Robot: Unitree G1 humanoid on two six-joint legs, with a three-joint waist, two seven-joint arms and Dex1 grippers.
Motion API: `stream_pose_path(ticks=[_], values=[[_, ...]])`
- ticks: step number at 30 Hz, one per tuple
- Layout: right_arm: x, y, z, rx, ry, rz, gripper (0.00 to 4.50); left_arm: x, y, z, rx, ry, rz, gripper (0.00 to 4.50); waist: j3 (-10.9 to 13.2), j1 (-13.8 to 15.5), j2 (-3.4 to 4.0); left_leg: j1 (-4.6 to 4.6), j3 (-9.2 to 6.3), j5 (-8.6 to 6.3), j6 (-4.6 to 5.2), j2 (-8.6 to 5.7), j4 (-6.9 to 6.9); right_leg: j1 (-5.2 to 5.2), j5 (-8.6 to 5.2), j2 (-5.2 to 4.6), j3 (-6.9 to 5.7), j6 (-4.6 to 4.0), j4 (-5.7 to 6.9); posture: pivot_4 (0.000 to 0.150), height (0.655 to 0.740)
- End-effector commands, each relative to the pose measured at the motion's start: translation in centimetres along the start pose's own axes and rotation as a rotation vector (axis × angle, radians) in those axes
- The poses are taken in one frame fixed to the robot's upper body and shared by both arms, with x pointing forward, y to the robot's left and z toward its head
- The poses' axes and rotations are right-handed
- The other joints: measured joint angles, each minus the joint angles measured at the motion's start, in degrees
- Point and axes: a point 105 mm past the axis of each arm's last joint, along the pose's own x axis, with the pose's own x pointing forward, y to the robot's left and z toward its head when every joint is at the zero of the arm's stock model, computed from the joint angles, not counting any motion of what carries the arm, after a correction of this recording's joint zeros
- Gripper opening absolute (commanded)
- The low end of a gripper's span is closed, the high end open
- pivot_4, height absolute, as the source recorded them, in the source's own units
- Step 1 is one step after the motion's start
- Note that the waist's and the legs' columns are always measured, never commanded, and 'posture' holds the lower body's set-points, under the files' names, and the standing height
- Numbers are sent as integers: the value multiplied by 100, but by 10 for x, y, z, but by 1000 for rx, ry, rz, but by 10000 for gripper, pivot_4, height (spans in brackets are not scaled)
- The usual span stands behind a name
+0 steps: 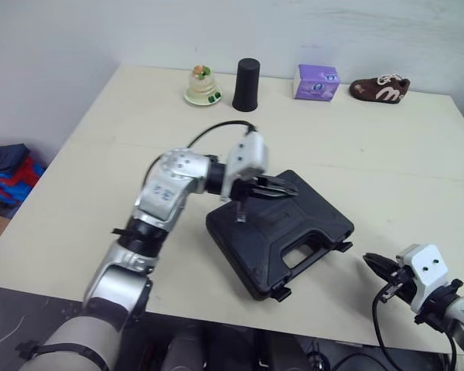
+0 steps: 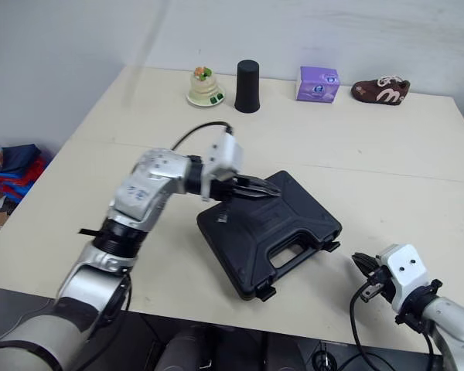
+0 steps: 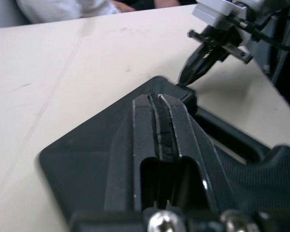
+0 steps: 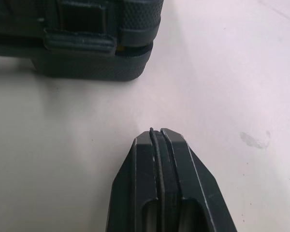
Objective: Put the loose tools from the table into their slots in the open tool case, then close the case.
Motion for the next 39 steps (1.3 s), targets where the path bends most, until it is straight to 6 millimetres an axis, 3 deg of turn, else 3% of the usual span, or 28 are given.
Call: stream_pose_path(ticks=[1, 6, 11, 18, 27, 39], values=[[-5, 7, 9, -9, -34, -11, 0, 30, -6, -7, 47, 59, -49, 309, -3, 6, 11, 2, -3, 1, -1, 0, -3, 0, -1, 2, -1, -1, 1, 1500, 7400], [-7, 13, 6, 43, -25, -37, 0, 67, -15, -26, 11, 102, -62, 309, -2, -13, 15, -1, -4, -4, 7, 2, -1, -4, -2, -2, 1, -3, 2, 1500, 7400], [-7, 12, 7, 30, -22, -48, 0, 79, -17, -51, 46, 215, -40, 309, -3, -6, 18, -1, -8, -17, 33, 8, -1, -1, -2, -9, -2, -4, -1, 1500, 7400], [1, 10, 9, 23, -31, -40, 0, 97, -4, -46, -15, 199, 51, 309, -3, 61, 17, -4, -12, -28, 52, 6, 6, 4, -1, -21, -6, -2, -4, 1500, 7400], [18, 12, 20, 15, -71, -7, 0, 82, -27, -81, -38, 368, -73, 309, -7, 45, 19, 0, -11, -27, 49, 9, 2, 6, -1, -14, -8, -3, -6, 1500, 7400], [25, 27, 50, 22, -181, 81, 0, 80, -29, -90, -66, 390, -45, 309, -12, 33, 18, 24, -29, -32, 53, 16, 2, 49, -3, -16, -24, -5, -28, 1500, 7400]])
